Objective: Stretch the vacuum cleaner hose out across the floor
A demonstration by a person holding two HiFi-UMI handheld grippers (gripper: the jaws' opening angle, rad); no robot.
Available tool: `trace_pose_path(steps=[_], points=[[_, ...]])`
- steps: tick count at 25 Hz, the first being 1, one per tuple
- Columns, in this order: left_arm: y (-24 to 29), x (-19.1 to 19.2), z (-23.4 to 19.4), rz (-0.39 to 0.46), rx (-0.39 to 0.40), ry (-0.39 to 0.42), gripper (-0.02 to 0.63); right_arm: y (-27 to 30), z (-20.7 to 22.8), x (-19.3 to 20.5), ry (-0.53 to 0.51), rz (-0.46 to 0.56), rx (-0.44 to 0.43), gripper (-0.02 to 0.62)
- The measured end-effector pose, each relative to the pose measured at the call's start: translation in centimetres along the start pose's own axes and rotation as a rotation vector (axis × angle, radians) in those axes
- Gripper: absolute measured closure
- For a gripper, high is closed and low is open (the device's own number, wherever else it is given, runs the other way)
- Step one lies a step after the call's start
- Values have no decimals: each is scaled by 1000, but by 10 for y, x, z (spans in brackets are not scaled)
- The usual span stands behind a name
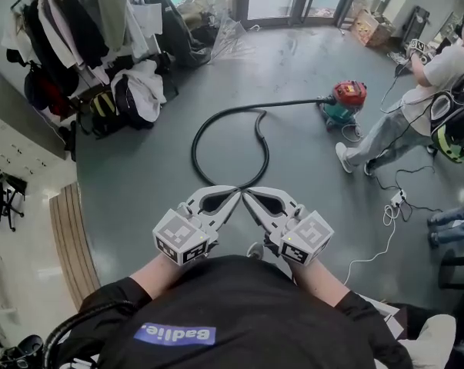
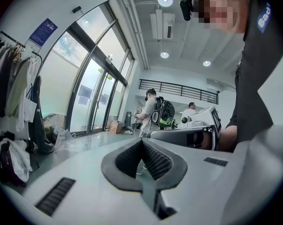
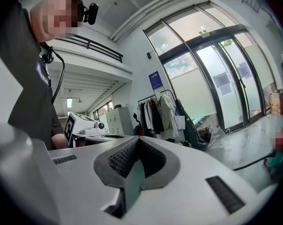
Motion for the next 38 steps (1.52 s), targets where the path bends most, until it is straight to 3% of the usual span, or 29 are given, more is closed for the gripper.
trace_pose_path(steps=[12,19,25,31,38], points=[[45,-3,15,-15,-62,14,611,-55,38,-3,33,51,-8,597],[81,0,39,-18,-101,11,609,-96,71,2,40,27,5,597],[96,1,37,-22,-114,7,609,-96,85,-1,33,13,-26,597],[97,0,-12,-4,-142,-23,610,-59,107,0,40,-27,-26,597],[101,-14,-123,14,-141,-41,609,24,152,-8,40,-65,14,597]])
Point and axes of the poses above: the fingertips, and each gripper's own axes: y forward along the fingers, z to its right, x out of its underside, the point moved 1 cm from there along -y, backward along the fingers, and after that the axes turned 11 degrees about -x, right-handed, at the moved point
